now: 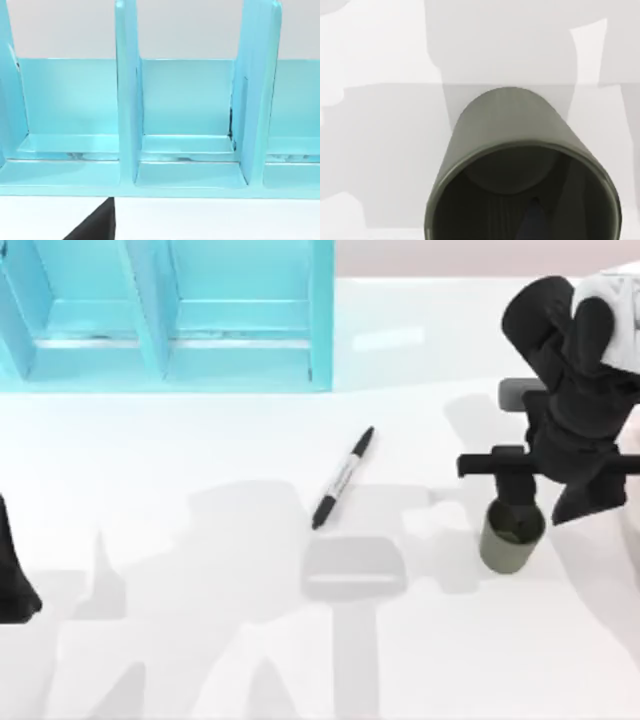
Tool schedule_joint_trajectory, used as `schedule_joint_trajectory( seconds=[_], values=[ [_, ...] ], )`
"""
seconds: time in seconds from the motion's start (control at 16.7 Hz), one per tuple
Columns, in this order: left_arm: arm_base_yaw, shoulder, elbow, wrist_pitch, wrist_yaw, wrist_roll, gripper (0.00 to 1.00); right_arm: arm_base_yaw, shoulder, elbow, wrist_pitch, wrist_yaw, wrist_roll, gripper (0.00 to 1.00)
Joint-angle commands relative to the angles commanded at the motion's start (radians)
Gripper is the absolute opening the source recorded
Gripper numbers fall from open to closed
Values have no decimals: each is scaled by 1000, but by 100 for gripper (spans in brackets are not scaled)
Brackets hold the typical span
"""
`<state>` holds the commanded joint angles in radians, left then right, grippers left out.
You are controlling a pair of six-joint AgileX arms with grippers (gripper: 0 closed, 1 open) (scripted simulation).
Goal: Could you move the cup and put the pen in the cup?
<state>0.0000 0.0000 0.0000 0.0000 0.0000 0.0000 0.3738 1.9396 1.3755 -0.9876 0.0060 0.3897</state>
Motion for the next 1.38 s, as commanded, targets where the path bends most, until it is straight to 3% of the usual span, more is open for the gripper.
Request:
schedule_joint_trajectory(
  seconds=[0.24,0.3,0.96,1.38],
  values=[
    [0,0,0,0,0,0,100,0,0,0,0,0,0,98],
    [0,0,0,0,0,0,100,0,0,0,0,0,0,100],
    [0,0,0,0,0,0,100,-3,3,39,-39,1,2,100],
    [0,0,0,0,0,0,100,-5,0,419,-430,0,0,100]
  ],
)
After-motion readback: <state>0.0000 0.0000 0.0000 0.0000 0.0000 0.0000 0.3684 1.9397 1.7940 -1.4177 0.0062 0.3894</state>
